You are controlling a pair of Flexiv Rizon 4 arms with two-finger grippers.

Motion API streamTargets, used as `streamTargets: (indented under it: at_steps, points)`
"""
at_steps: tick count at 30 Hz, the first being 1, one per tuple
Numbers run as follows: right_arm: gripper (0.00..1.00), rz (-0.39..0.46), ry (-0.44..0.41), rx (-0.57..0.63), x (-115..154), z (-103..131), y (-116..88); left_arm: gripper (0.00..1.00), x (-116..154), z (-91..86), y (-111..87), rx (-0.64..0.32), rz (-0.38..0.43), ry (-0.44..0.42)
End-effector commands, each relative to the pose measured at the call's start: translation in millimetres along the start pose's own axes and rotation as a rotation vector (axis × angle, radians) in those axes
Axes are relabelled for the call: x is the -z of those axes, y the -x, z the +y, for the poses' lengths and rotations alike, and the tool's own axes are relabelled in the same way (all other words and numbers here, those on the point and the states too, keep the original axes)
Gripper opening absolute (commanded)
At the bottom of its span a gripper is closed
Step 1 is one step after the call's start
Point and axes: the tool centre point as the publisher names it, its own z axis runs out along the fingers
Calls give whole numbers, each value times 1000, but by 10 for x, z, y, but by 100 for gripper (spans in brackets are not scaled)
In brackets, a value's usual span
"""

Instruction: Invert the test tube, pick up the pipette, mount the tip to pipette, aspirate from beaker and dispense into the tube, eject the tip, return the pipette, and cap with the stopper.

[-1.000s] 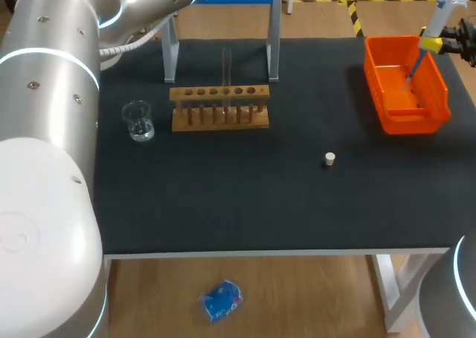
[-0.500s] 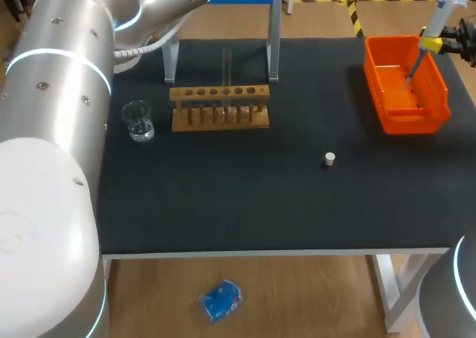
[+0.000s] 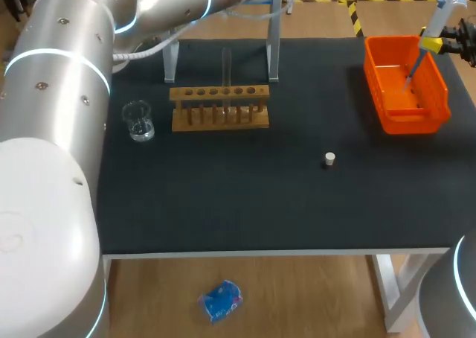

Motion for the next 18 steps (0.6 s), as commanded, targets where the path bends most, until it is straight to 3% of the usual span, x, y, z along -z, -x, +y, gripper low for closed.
streamTargets:
  at_steps: [1,18]
  points:
    - [0,4,-1,1,9,-1,13,0,-12,57,-157,-18,-49,-87]
    - [0,4,-1,1,9,-1,13,0,-215,-67,-182,-78,-19,-168]
